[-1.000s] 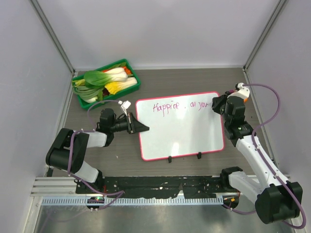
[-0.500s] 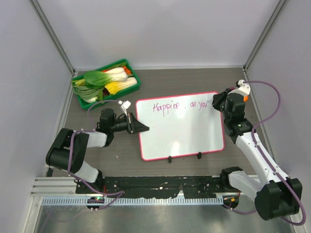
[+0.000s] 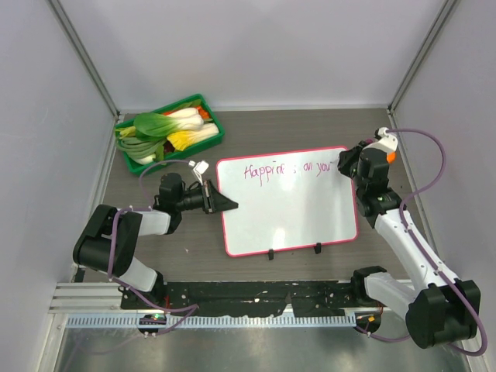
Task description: Write a sentence on the whiteboard
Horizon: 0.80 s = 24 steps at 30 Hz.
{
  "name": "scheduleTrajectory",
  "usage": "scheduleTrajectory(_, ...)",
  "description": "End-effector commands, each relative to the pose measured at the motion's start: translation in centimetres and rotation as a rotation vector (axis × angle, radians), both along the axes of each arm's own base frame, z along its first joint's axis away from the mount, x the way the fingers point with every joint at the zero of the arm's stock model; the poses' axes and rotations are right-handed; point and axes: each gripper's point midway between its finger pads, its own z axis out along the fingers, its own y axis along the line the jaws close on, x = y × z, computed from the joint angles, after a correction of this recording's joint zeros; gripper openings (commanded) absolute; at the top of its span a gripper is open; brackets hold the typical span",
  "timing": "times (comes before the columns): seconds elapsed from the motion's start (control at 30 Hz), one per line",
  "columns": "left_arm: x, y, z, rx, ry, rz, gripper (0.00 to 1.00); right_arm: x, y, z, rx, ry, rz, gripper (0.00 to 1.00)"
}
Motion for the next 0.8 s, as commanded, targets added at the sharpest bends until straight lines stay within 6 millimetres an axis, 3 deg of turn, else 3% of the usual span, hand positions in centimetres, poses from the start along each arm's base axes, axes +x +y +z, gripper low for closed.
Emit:
scheduleTrajectory(0.0, 0.3, 0.8, -4.3, 0.145, 0.022, 0.073, 0.0, 0.0, -0.7, 0.6, -0.006, -0.033, -0.032, 0.01)
scheduleTrajectory(0.5, 0.4, 0.9, -4.2, 0.143, 0.021, 0.075, 0.0, -2.1, -0.3, -2.5, -0.015, 0.045, 0.009, 0.01)
scheduleTrajectory(0.77, 0.4, 0.8, -4.2, 0.143, 0.02, 0.074, 0.0, -1.2, -0.6, -1.0, -0.012, 0.007, -0.016, 0.01)
